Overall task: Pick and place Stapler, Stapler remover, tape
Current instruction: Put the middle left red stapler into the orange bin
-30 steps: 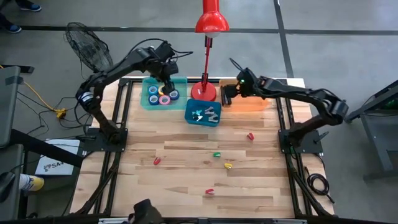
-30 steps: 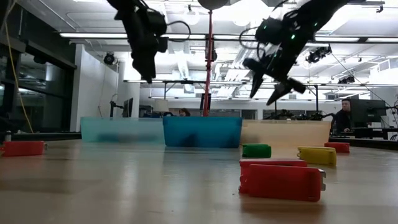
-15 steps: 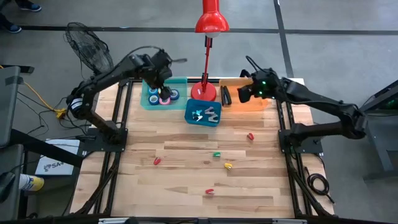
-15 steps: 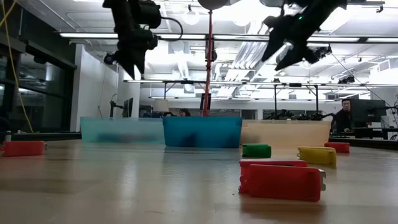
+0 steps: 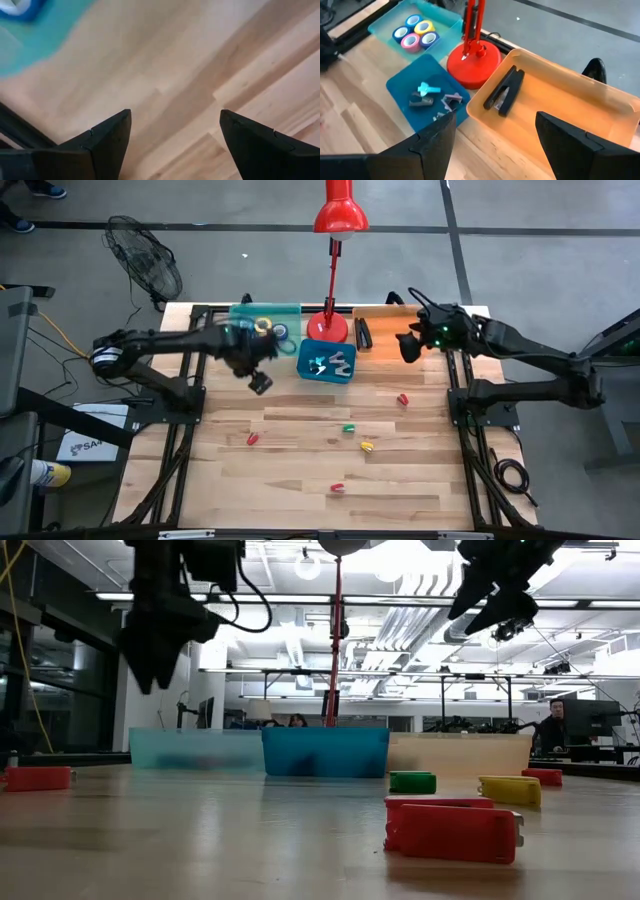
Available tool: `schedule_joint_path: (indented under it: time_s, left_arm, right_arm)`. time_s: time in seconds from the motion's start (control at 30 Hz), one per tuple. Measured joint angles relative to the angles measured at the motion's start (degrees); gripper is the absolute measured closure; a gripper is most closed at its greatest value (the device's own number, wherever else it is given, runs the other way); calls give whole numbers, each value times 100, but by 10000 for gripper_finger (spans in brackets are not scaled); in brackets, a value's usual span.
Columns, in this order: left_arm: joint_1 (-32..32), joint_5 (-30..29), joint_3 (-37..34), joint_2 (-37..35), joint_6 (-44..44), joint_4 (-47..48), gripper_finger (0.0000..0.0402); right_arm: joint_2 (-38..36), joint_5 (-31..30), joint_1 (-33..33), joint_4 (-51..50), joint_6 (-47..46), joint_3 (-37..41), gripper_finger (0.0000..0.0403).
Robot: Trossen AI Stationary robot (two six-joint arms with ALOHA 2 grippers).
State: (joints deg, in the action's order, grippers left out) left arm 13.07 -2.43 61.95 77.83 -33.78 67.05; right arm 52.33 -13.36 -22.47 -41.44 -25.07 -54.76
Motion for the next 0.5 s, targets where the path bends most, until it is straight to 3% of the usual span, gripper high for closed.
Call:
schedule_joint_path:
  time_s: [0.5]
  left_arm:
    - [-2433,-325,-649,-1,-3123,-227,104]
  right_arm:
    - [7,26,441,-221,458,0,137]
